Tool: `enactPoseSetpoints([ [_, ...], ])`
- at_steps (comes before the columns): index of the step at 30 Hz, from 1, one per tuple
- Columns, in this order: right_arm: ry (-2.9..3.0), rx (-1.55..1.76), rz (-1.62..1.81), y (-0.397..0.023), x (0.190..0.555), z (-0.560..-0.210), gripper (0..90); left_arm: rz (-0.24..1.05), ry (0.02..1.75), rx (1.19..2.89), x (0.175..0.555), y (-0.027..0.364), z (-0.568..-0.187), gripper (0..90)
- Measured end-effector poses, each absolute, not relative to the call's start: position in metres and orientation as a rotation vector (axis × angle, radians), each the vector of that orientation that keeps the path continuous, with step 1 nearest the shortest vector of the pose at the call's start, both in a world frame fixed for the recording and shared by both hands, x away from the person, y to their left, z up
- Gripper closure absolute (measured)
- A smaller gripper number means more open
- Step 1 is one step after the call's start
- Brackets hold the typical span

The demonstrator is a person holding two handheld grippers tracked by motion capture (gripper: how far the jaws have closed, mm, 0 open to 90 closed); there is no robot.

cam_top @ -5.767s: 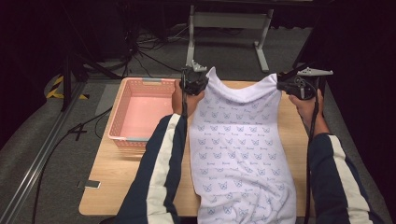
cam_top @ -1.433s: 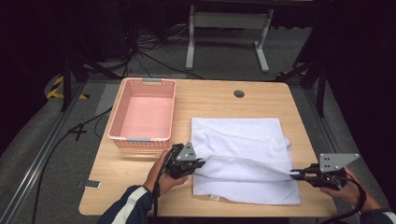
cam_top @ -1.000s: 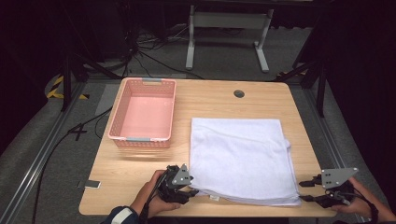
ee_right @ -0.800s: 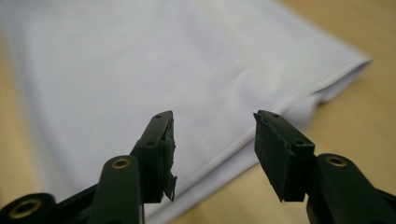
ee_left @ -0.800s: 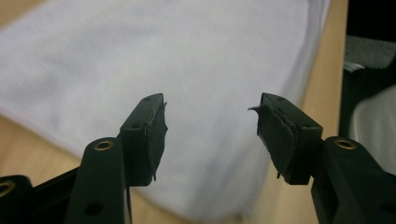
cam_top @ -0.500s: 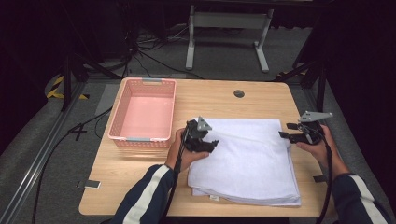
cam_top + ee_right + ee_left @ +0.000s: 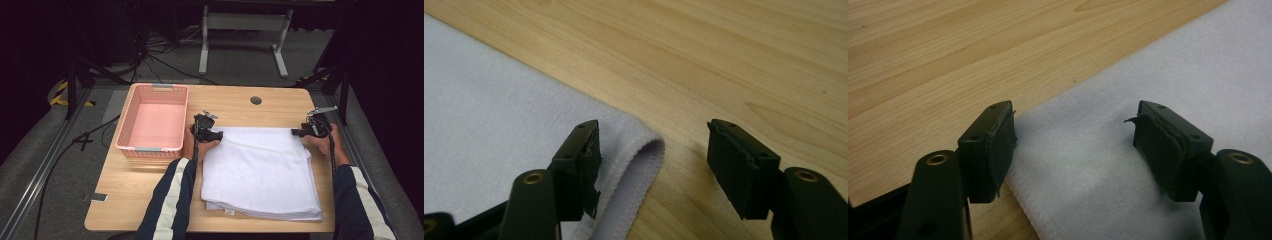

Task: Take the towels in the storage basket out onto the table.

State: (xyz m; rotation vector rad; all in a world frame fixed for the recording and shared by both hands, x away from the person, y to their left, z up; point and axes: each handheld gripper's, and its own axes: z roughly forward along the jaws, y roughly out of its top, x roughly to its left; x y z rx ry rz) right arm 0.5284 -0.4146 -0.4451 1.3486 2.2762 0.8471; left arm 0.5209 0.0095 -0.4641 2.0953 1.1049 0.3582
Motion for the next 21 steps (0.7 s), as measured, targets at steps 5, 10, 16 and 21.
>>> enactPoseSetpoints([
  [5,2.312,1.318,0.89,-0.411,0.53,-0.445,37.9,0.362,1.118,2.041,0.52,0.012,-0.461,32.5],
  [10,2.287,1.314,0.988,-0.414,0.527,-0.438,37.6,0.403,1.148,2.061,0.521,0.007,-0.463,28.7],
  [16,2.318,1.287,0.904,-0.403,0.528,-0.45,35.4,0.429,1.179,2.04,0.523,0.007,-0.465,32.7],
  [21,2.311,1.261,0.923,-0.413,0.527,-0.449,75.5,0.495,1.197,2.048,0.529,0.005,-0.462,25.7],
])
